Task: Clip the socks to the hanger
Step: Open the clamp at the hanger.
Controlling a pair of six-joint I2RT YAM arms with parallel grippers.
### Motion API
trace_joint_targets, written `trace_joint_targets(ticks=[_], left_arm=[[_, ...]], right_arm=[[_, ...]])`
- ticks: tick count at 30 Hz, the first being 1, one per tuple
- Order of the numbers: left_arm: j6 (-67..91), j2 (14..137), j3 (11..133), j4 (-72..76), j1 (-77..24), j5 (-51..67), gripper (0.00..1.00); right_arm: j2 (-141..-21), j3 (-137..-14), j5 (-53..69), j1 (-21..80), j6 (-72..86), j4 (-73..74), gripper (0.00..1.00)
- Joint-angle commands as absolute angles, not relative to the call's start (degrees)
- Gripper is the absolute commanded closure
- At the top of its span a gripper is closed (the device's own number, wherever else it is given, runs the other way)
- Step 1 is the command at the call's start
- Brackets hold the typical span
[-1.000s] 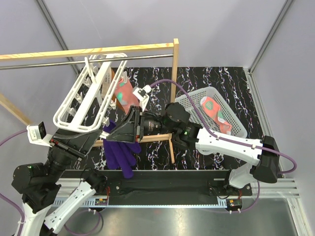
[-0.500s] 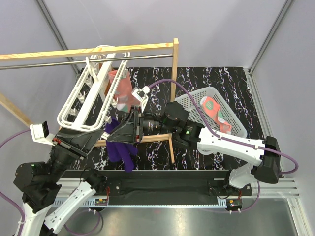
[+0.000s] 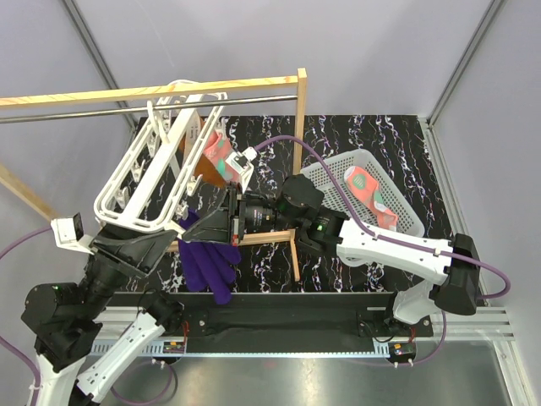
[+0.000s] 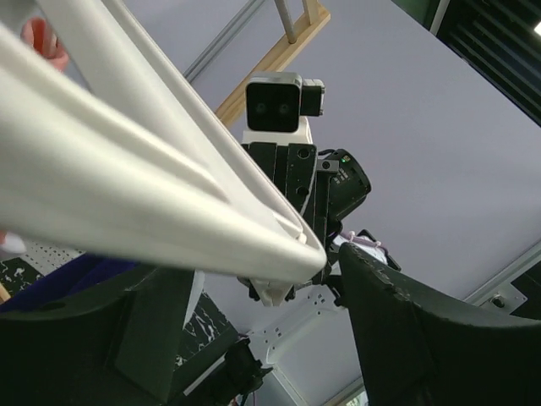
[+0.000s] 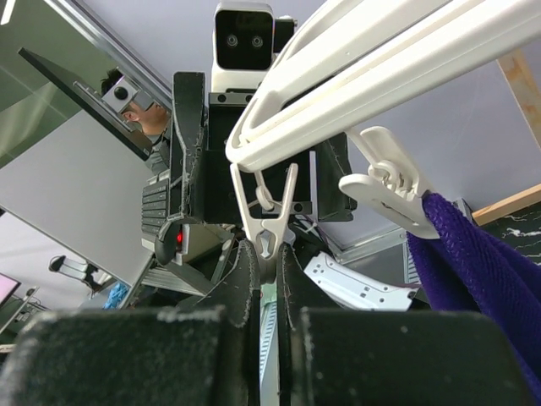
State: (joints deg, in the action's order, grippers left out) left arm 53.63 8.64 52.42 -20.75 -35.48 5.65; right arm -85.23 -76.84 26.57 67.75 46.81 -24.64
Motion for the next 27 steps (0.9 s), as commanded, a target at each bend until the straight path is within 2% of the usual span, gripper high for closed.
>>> trace_joint_targets(ticks=[1, 7, 16, 20, 24, 25, 26, 27], left_arm=[[53.8, 7.2, 54.1, -21.7, -35.5, 4.1, 0.29], [53.6, 9.2, 55.3, -21.6, -35.3, 4.9, 0.46], [54.1, 10.6, 54.8, -20.0, -35.0, 5.4, 0.55], [54.0, 11.2, 55.0, -19.7, -34.9, 5.3, 0.68], [53.5, 11.3, 55.4, -20.9, -34.8, 3.4, 1.00], [53.6, 11.4, 55.4, -21.1, -34.9, 3.3, 1.00], [53.4, 11.4, 55.4, -21.3, -34.9, 3.3, 1.00], [53.3, 11.5, 55.5, -21.9, -34.8, 3.2, 1.00]], right_arm=[[-84.8, -77.2, 25.0, 67.4, 47.2, -27.3, 1.00], [-85.3, -77.2, 25.2, 67.4, 47.5, -27.7, 1.00], [-85.7, -77.3, 25.8, 67.4, 48.1, -28.4, 1.00], [-85.7, -77.1, 25.9, 67.4, 48.3, -28.5, 1.00], [-85.1, -76.6, 25.4, 67.4, 47.6, -27.1, 1.00], [-84.7, -76.1, 24.9, 67.4, 46.4, -26.2, 0.93], [-84.2, -75.8, 23.2, 67.5, 45.6, -23.9, 0.70], [-83.1, -75.3, 22.2, 67.4, 44.1, -22.6, 0.55]])
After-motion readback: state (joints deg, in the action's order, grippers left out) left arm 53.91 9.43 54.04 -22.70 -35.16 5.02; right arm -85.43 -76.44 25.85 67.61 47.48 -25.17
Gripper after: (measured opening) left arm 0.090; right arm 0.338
